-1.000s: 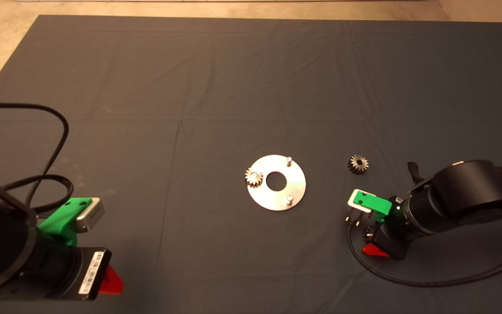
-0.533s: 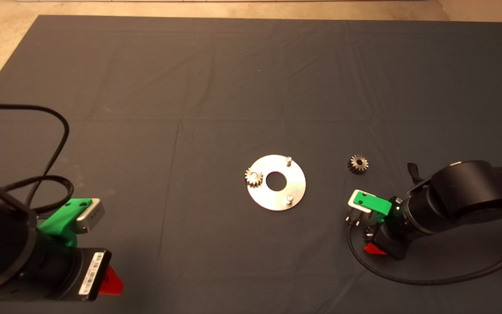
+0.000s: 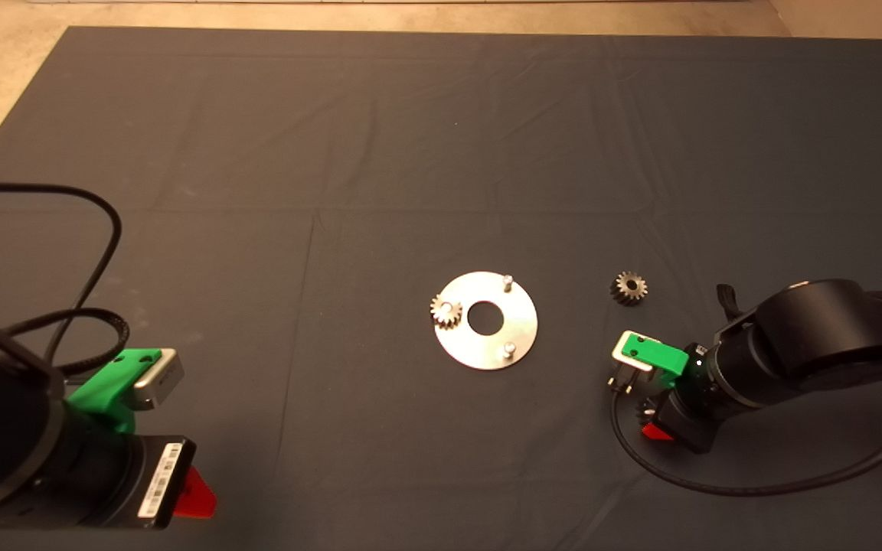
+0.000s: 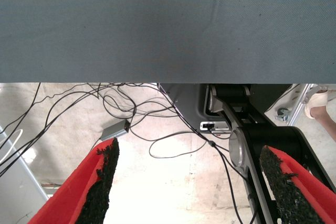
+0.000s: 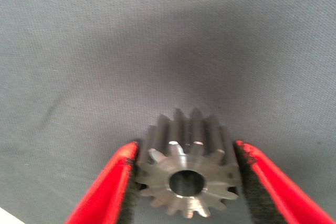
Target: Install three planetary gears onto the carrier pins
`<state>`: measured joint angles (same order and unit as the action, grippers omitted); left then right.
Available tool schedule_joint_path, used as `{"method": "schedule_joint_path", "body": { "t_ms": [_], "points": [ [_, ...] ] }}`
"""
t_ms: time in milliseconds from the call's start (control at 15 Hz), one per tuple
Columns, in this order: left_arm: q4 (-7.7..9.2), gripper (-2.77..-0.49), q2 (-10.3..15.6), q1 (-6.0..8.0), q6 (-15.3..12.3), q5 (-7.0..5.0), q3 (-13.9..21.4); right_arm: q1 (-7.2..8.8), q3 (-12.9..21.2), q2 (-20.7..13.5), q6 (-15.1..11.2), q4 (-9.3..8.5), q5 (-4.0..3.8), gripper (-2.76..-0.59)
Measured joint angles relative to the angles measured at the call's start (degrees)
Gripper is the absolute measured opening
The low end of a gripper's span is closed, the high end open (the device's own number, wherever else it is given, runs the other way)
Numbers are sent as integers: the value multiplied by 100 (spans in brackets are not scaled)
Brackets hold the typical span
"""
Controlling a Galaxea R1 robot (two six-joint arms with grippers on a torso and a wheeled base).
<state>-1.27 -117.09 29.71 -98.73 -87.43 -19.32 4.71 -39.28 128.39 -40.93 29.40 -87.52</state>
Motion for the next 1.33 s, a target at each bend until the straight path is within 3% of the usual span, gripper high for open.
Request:
{"method": "schedule_joint_path", "body": {
  "t_ms": [800, 1067, 1200, 1333],
  "points": [
    [1, -137, 0, -52, 0, 0, 0, 13, 85, 2, -2, -5, -22, -223],
    [4, -137, 0, -66, 0, 0, 0, 619, 111, 184, -48, -230, -57, -223],
    [4, -137, 0, -66, 0, -2, 0, 892, -31, 494, -96, -664, -22, -224],
    [4, -137, 0, -66, 0, 0, 0, 1000, -242, 740, -123, -891, -22, -224]
  ]
}}
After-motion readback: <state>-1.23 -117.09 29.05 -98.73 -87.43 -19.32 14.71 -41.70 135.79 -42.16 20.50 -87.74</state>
